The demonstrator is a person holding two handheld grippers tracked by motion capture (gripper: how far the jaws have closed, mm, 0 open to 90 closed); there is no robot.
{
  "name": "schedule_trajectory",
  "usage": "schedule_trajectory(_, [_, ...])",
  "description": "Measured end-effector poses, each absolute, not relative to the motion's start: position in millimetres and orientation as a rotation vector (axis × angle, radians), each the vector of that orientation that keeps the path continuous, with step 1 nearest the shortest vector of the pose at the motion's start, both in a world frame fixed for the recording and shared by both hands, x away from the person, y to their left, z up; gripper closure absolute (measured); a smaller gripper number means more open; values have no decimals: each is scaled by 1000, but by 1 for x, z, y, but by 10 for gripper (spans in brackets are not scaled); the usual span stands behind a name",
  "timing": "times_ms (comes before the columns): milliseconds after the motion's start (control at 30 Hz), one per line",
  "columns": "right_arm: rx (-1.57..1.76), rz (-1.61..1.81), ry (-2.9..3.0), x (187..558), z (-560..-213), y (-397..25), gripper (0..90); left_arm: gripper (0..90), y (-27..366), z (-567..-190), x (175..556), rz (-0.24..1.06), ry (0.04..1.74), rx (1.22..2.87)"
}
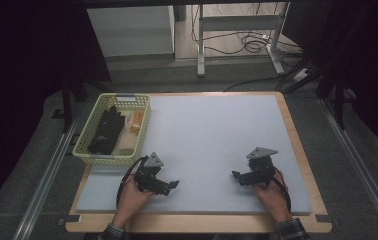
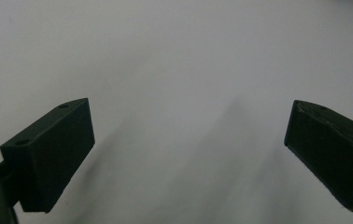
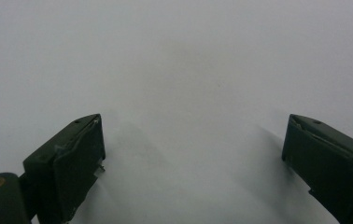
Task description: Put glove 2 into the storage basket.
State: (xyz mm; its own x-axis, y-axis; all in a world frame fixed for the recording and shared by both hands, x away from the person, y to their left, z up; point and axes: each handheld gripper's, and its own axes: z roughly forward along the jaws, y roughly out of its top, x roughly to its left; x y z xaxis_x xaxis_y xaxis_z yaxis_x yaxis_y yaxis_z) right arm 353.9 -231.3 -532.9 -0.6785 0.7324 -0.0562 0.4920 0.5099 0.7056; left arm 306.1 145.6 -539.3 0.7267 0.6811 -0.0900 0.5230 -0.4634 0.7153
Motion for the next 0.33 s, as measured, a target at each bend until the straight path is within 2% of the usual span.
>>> schedule_trajectory(333, [1022,963,2407,354,-533,-231,56,5,142,-549,303,308,907,2221])
